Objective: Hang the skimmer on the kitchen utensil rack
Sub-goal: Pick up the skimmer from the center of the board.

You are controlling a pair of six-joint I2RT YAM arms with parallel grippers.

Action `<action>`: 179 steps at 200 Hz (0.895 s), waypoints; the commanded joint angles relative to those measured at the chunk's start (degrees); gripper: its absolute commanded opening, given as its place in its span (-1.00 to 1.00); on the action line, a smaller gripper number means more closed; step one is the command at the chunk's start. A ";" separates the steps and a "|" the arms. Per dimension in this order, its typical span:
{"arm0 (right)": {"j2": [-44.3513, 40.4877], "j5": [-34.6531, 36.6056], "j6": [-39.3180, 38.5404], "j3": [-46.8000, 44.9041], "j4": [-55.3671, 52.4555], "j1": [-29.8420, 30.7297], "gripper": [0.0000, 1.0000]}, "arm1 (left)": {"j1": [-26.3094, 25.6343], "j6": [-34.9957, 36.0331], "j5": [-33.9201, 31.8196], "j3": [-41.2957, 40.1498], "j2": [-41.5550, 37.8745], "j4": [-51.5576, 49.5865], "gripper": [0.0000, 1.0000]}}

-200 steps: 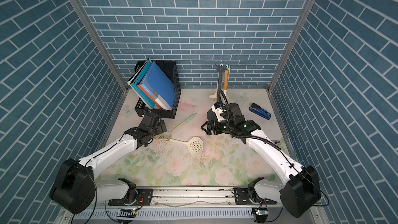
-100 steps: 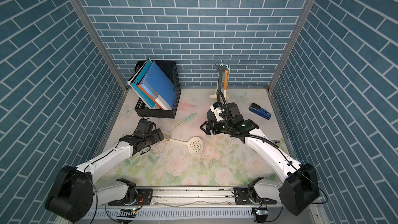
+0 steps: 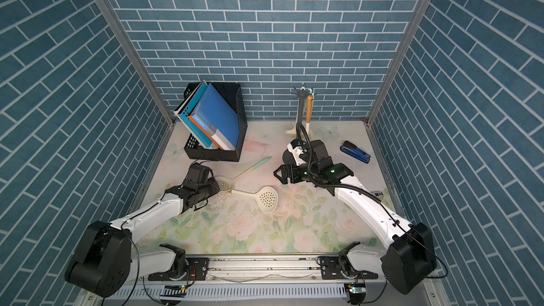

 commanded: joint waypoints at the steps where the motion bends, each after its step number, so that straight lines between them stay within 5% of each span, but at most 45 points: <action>1: -0.58 0.35 0.22 -0.51 1.10 0.31 0.88 | 0.54 0.40 1.74 -1.07 0.40 1.23 -0.93; 52: -2.31 -1.93 6.24 -3.98 6.91 0.32 0.88 | 0.92 -4.98 5.45 -7.46 -4.99 9.35 -1.00; 109: -8.28 -1.97 13.84 -10.44 19.33 0.32 0.86 | 0.91 -24.26 8.07 -20.19 -16.10 33.46 -1.00; 179: -5.30 0.73 17.34 -8.36 34.07 2.33 0.65 | -2.17 -30.75 10.35 -15.03 -15.78 43.52 -1.00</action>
